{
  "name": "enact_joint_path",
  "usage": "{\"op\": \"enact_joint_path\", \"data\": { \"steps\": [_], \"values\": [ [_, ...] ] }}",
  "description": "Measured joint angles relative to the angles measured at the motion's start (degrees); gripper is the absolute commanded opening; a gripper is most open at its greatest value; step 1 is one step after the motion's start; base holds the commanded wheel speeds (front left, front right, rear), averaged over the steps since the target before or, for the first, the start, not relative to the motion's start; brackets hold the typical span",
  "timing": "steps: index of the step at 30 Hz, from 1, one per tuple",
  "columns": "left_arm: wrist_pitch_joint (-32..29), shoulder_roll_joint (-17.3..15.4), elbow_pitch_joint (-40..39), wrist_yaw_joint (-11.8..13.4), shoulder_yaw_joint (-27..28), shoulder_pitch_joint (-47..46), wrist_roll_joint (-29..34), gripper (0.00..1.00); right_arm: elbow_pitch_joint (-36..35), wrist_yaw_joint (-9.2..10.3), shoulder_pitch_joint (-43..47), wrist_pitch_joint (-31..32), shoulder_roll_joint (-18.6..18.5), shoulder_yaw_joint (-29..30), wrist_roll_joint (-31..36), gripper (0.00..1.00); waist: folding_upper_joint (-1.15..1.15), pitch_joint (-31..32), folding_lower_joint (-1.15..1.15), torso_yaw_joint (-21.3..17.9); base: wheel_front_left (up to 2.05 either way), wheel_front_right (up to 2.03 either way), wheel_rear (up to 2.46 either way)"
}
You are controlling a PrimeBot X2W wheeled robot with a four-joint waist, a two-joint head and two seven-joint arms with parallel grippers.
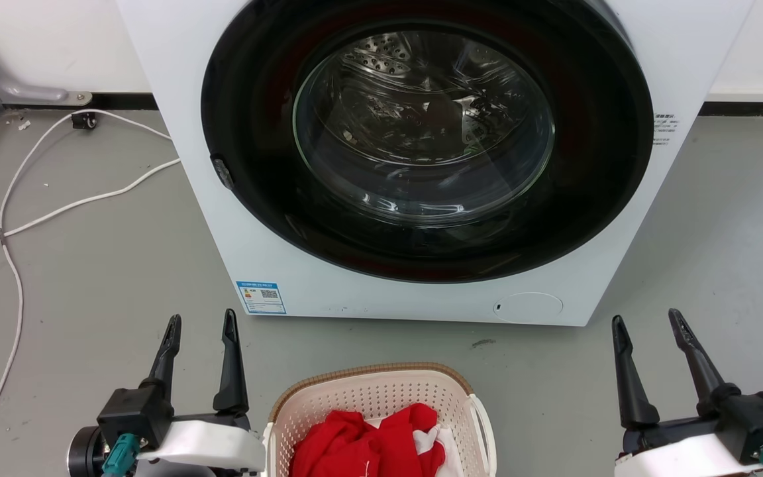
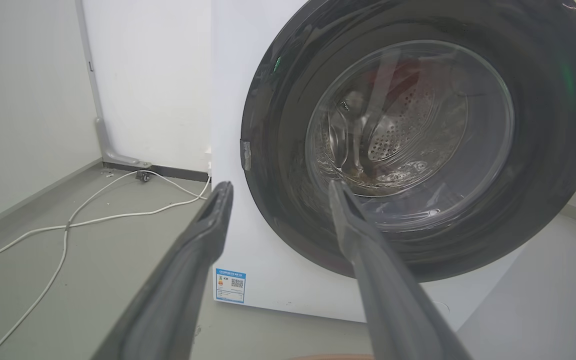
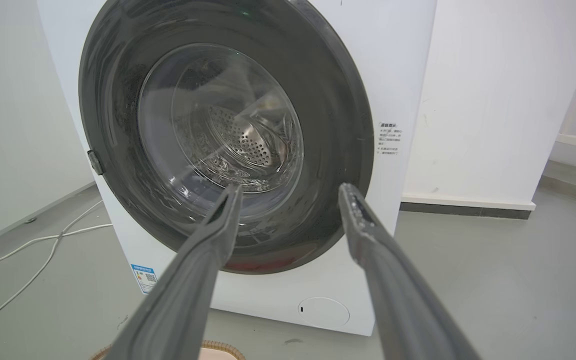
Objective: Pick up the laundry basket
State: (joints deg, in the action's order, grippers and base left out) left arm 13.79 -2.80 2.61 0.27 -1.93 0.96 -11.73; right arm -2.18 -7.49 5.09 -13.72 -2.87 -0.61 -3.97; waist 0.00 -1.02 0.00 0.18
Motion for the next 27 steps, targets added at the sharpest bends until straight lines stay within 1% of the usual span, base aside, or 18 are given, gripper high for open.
{"op": "enact_joint_path", "data": {
  "steps": [13,27],
  "values": [
    [1.13,-0.01,-0.04,0.75,-0.37,0.53,5.41,1.00,-0.05,-0.01,0.76,-1.33,0.00,-0.24,4.99,1.00,0.00,-0.14,0.00,0.08,0.00,0.00,0.00],
    [1.27,-0.02,0.25,1.25,-0.32,0.60,5.65,1.00,0.11,-0.01,0.77,-1.34,-0.01,0.01,4.87,1.00,0.00,-0.37,0.00,-0.06,0.00,0.00,0.00]
  ]
}}
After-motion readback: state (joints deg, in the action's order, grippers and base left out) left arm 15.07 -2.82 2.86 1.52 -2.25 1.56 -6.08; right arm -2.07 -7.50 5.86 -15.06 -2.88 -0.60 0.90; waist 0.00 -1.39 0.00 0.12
